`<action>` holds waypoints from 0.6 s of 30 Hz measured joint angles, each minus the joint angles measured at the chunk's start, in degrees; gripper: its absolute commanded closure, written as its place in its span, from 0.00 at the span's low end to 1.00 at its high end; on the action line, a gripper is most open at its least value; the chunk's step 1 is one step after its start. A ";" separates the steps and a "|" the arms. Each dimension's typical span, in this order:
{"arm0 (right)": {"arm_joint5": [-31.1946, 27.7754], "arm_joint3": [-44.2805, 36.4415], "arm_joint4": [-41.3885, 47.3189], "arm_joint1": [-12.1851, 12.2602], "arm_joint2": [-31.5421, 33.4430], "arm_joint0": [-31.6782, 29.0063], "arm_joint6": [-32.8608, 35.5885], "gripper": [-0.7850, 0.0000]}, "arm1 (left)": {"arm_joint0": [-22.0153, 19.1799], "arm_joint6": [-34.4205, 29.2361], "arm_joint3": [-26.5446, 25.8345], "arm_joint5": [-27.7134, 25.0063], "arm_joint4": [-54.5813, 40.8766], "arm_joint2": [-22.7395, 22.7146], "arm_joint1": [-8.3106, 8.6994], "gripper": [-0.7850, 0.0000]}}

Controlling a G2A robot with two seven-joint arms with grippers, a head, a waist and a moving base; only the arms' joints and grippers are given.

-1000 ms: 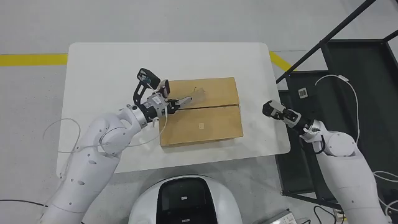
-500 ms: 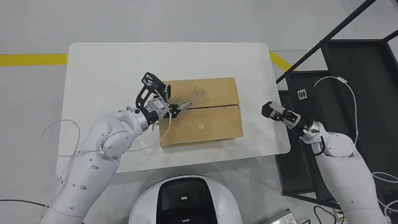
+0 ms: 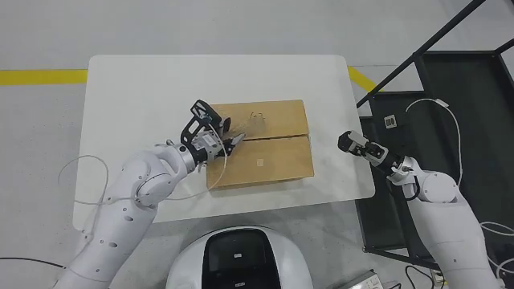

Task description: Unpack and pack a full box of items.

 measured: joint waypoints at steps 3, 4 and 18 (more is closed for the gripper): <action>0.00 0.00 0.00 0.00 0.00 0.00 0.00 0.00 | -0.15 -0.06 0.11 -0.01 0.95 0.60 -0.08 0.58; 0.00 0.00 0.00 0.00 0.00 0.00 0.00 0.00 | -0.20 -0.07 0.11 -0.01 1.12 0.74 -0.11 0.60; 0.00 0.00 0.00 0.00 0.00 0.00 0.00 0.00 | -3.89 -9.50 0.13 -0.94 -10.15 2.08 -0.78 1.00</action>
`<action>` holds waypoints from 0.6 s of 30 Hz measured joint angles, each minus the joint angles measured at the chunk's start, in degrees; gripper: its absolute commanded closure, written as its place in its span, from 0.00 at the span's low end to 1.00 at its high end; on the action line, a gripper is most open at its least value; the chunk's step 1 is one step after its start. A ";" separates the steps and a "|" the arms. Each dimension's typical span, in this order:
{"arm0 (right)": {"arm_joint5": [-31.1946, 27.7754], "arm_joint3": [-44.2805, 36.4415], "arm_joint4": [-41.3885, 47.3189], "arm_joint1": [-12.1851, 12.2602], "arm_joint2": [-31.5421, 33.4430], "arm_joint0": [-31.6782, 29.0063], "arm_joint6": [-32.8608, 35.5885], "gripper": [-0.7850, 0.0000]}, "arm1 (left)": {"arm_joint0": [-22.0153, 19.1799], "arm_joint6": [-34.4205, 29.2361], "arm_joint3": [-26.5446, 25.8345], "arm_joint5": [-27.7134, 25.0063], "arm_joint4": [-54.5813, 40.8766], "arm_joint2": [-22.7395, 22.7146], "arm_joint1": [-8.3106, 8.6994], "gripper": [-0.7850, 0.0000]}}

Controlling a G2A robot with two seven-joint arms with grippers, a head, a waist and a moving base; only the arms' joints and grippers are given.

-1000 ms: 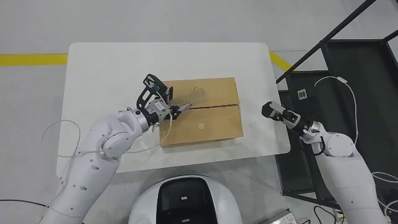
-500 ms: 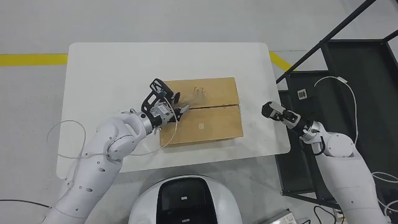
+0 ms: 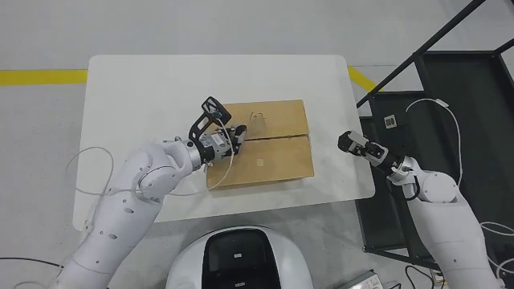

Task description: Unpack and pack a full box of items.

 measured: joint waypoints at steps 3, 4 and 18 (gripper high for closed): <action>0.00 0.00 0.00 0.00 0.00 0.00 0.00 0.00 | -0.87 -3.61 0.24 -0.28 -5.80 0.25 -0.15 1.00; 0.00 0.00 0.00 0.00 0.00 0.00 0.00 0.00 | -1.21 -4.99 0.23 -0.13 -8.29 0.20 -0.20 1.00; 0.00 0.00 0.00 0.00 0.00 0.00 0.00 0.00 | -4.68 -19.24 -4.39 2.90 -42.11 -3.84 0.12 1.00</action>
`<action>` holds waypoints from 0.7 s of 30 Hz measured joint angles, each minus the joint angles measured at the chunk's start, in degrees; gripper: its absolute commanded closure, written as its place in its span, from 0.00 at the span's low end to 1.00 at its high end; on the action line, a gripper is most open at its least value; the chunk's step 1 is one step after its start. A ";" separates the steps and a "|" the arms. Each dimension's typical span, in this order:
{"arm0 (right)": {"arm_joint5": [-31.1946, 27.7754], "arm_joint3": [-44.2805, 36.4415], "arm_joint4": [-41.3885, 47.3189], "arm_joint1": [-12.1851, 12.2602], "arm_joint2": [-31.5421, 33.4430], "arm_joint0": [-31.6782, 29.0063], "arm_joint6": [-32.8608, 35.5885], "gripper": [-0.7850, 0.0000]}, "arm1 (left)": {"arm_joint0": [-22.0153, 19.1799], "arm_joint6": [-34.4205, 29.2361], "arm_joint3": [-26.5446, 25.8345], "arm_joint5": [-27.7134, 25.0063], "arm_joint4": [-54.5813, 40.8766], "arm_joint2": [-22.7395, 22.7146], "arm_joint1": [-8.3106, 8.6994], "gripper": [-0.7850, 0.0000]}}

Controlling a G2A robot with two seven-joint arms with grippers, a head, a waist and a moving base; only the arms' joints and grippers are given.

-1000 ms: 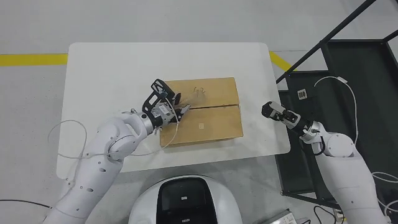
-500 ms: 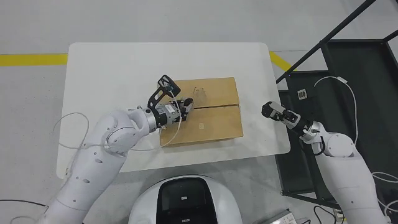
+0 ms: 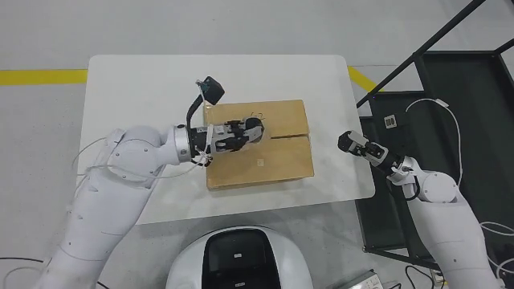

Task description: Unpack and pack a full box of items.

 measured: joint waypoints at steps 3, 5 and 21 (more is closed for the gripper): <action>0.00 0.00 0.00 0.00 0.00 0.00 0.00 0.00 | 0.44 -1.83 -0.97 -0.02 -2.51 -0.81 0.31 1.00; 0.00 0.00 0.00 0.00 0.00 0.00 0.00 0.00 | 0.82 -2.31 -1.51 -0.28 -3.51 -1.22 0.48 1.00; 0.00 0.00 0.00 0.00 0.00 0.00 0.00 0.00 | 0.96 -1.42 -1.63 -1.99 -8.07 -0.17 0.66 1.00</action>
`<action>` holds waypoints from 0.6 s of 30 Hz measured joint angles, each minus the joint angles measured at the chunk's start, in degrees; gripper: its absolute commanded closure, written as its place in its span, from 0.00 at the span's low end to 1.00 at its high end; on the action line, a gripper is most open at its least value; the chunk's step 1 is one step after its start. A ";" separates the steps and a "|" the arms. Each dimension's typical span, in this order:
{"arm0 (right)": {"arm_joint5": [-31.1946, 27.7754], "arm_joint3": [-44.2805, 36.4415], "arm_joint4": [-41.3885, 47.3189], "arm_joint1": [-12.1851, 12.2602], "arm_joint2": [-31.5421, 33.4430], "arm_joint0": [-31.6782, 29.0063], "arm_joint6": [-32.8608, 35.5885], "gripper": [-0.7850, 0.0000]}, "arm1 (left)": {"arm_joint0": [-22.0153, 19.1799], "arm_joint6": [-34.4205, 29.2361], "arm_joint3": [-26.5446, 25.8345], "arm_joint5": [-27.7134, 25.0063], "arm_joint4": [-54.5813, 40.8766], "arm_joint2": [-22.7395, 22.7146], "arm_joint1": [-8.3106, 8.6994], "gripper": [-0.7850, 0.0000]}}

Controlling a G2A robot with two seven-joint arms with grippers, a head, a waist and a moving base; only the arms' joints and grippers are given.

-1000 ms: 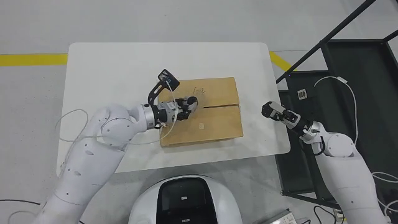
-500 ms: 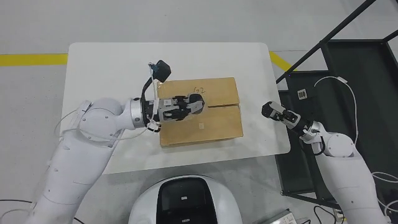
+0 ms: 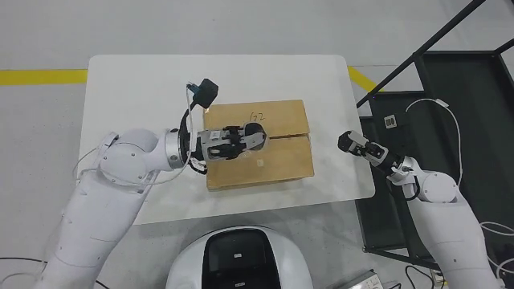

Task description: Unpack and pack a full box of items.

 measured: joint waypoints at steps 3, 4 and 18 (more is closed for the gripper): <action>0.00 0.00 0.00 0.00 0.00 0.00 0.00 0.00 | -2.36 0.85 2.23 2.01 0.38 2.67 -0.61 1.00; 0.00 0.00 0.00 0.00 0.00 0.00 0.00 0.00 | -3.44 1.27 3.28 2.72 0.50 3.82 -0.90 1.00; 0.00 0.00 0.00 0.00 0.00 0.00 0.00 0.00 | -12.40 5.84 16.15 6.97 2.95 15.96 -4.76 1.00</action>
